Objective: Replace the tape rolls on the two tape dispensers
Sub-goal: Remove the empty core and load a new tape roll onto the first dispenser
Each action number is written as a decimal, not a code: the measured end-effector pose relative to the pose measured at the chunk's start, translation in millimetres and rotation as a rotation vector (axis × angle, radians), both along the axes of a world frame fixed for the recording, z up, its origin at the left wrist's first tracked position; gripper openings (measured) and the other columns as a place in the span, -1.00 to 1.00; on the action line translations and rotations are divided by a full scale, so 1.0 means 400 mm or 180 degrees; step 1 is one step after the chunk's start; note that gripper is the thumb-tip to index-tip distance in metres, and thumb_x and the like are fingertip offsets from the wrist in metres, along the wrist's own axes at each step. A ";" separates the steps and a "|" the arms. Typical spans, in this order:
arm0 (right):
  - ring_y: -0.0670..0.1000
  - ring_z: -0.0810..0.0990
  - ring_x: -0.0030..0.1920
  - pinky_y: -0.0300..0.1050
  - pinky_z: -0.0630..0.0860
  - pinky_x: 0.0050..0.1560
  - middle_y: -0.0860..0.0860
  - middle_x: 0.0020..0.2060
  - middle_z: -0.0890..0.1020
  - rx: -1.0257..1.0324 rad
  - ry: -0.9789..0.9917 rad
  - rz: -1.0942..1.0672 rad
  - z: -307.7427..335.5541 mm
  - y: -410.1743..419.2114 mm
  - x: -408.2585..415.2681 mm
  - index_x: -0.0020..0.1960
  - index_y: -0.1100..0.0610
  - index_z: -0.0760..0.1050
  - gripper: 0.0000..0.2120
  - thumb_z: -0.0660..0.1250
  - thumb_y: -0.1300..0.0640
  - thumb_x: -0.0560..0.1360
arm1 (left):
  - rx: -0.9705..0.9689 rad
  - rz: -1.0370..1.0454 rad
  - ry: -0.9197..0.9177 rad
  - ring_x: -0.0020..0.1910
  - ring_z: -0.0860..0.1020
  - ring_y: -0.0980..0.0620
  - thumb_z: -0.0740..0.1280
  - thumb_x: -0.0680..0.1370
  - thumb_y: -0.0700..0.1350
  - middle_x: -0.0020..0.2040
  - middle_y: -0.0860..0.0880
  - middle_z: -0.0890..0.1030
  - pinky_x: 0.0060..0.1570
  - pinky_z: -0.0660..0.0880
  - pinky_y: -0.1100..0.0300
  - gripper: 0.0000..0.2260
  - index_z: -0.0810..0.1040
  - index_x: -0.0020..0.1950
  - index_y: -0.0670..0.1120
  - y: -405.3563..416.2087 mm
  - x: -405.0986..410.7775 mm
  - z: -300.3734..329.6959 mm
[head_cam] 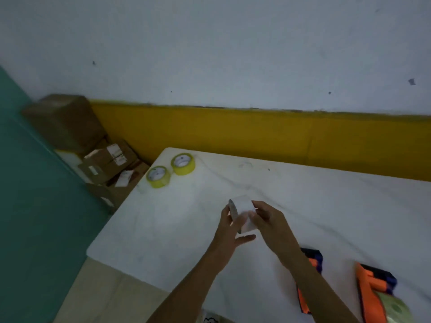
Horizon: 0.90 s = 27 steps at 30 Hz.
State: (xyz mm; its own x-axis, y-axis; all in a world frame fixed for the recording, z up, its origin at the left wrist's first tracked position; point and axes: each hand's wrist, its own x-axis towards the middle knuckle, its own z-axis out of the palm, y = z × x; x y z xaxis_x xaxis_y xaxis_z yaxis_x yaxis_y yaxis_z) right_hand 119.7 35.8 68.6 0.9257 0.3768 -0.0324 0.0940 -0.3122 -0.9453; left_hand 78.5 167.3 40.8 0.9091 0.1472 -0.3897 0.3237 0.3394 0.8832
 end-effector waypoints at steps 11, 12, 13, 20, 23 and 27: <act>-0.19 0.47 0.12 -0.33 0.37 0.13 -0.18 0.21 0.44 -0.1322 -0.0305 0.0148 -0.077 0.373 0.317 0.35 -0.07 0.35 -0.64 0.24 -0.01 0.56 | 0.3608 -0.1104 0.0534 0.38 0.36 -0.20 0.51 0.34 0.12 0.42 -0.19 0.21 0.28 0.45 0.01 -0.04 0.03 0.53 -0.14 0.494 0.455 -0.145; -0.19 0.47 0.11 -0.32 0.39 0.13 -0.20 0.20 0.43 -0.1345 -0.0287 0.0126 -0.079 0.393 0.339 0.33 -0.09 0.36 -0.66 0.24 -0.02 0.56 | 0.3906 -0.1285 0.0511 0.39 0.33 -0.21 0.50 0.34 0.14 0.44 -0.19 0.21 0.27 0.46 -0.04 -0.02 0.01 0.54 -0.13 0.513 0.489 -0.161; -0.18 0.49 0.11 -0.30 0.41 0.14 -0.21 0.18 0.43 -0.1364 -0.0243 0.0098 -0.084 0.409 0.358 0.30 -0.12 0.37 -0.68 0.25 -0.01 0.55 | 0.4117 -0.1441 0.0479 0.40 0.31 -0.21 0.49 0.34 0.15 0.45 -0.18 0.22 0.26 0.45 -0.06 -0.02 0.00 0.55 -0.12 0.529 0.518 -0.177; -0.15 0.55 0.05 -0.22 0.47 0.12 -0.17 0.12 0.52 -0.1400 0.0005 -0.0091 -0.118 0.414 0.437 0.16 -0.15 0.40 -0.76 0.29 0.08 0.53 | 0.4040 -0.1768 -0.0171 0.46 0.19 -0.16 0.41 0.37 0.23 0.49 -0.13 0.21 0.44 0.26 -0.08 -0.10 0.07 0.55 -0.09 0.621 0.599 -0.226; -0.15 0.57 0.05 -0.26 0.46 0.01 -0.14 0.12 0.56 -0.1327 0.0080 -0.0147 -0.141 0.424 0.454 0.20 -0.05 0.47 -0.76 0.29 0.11 0.54 | 0.4611 -0.0807 -0.0348 0.43 0.28 -0.22 0.32 0.46 0.10 0.44 -0.19 0.35 0.43 0.25 -0.10 -0.33 0.25 0.48 -0.15 0.720 0.616 -0.256; -0.20 0.57 0.02 -0.32 0.43 -0.05 -0.16 0.10 0.58 -0.1112 0.0204 -0.0161 -0.161 0.451 0.444 0.19 -0.02 0.50 -0.78 0.24 0.09 0.56 | 0.5187 -0.1254 0.0020 0.31 0.46 -0.29 0.38 0.46 -0.06 0.27 -0.26 0.55 0.45 0.21 -0.13 -0.53 0.47 0.33 -0.21 0.827 0.630 -0.319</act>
